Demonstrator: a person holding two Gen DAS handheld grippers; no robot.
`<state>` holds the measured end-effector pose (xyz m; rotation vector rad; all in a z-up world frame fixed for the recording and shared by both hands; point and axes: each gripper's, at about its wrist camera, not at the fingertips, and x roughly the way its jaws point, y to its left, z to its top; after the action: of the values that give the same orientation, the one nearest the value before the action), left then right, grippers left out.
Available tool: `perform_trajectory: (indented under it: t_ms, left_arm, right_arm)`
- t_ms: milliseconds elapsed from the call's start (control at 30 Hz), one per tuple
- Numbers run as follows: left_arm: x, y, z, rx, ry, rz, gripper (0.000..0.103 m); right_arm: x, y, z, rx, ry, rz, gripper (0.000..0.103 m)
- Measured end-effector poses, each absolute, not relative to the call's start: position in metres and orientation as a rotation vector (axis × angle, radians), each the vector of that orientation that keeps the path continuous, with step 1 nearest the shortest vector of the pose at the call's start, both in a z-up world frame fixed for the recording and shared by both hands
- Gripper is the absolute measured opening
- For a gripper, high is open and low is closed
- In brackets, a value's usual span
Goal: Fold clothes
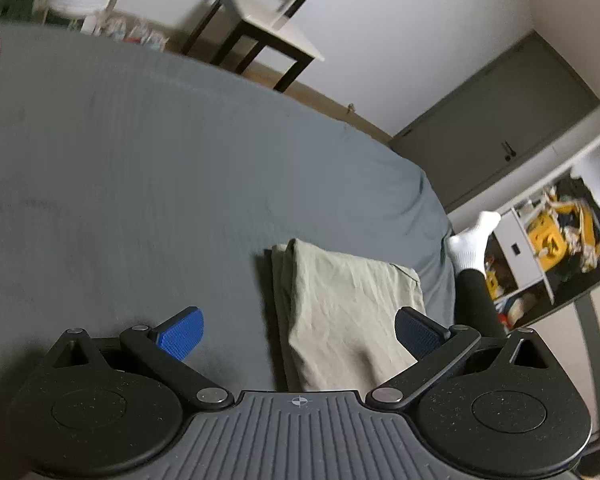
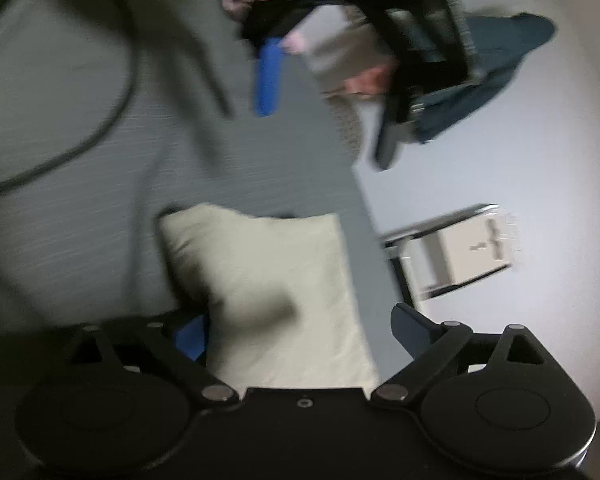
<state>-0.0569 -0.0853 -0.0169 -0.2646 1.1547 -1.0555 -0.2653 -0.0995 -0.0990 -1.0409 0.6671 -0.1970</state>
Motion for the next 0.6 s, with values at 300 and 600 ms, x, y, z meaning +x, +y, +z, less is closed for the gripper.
perform_trajectory:
  t_ms: [300, 600]
  left_arm:
    - [-0.085, -0.119, -0.064, -0.476, 1.403, -1.05, 0.102]
    - [-0.101, -0.151, -0.108, -0.821, 1.487, -0.972, 0.059]
  right_arm:
    - [-0.275, -0.125, -0.05, -0.843, 0.579, -0.294, 0.093]
    - [-0.285, -0.135, -0.045, -0.798, 0.588, -0.273, 0.093]
